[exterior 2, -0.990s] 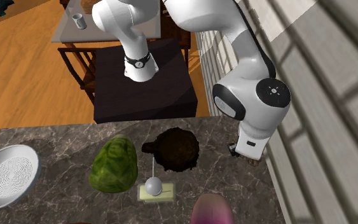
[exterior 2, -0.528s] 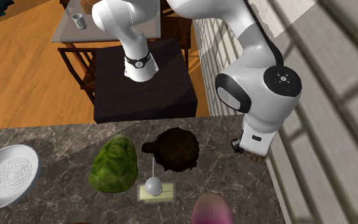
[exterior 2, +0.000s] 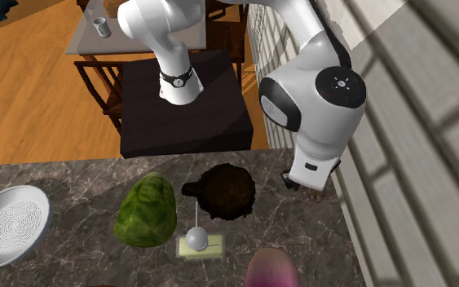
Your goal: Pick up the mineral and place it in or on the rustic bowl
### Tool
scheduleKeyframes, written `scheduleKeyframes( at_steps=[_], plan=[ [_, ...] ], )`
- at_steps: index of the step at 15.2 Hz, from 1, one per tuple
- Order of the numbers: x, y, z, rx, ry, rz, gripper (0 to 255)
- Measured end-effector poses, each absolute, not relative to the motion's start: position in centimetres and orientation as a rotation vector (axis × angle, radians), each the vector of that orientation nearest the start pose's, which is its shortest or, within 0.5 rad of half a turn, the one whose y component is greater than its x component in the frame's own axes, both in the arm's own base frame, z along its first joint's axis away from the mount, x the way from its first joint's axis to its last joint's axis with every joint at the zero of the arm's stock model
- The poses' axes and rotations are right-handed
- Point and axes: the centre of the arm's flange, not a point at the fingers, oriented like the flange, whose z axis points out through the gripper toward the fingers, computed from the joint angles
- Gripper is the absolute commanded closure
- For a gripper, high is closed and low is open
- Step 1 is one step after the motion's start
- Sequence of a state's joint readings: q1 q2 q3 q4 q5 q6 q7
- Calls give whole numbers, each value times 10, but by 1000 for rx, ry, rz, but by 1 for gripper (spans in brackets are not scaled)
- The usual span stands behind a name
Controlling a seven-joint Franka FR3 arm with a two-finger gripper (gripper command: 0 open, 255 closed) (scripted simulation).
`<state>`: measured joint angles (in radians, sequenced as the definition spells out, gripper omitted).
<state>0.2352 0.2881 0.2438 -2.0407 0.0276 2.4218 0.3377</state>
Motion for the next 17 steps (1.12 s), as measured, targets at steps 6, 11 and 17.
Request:
scheduleKeyframes(
  at_steps=[6,11,17],
  plan=[
    [513,199,315,-3016,-162,-88,255],
    [490,138,315,-3016,-162,-88,255],
    [462,66,317,-3016,-161,-88,255]
  ],
)
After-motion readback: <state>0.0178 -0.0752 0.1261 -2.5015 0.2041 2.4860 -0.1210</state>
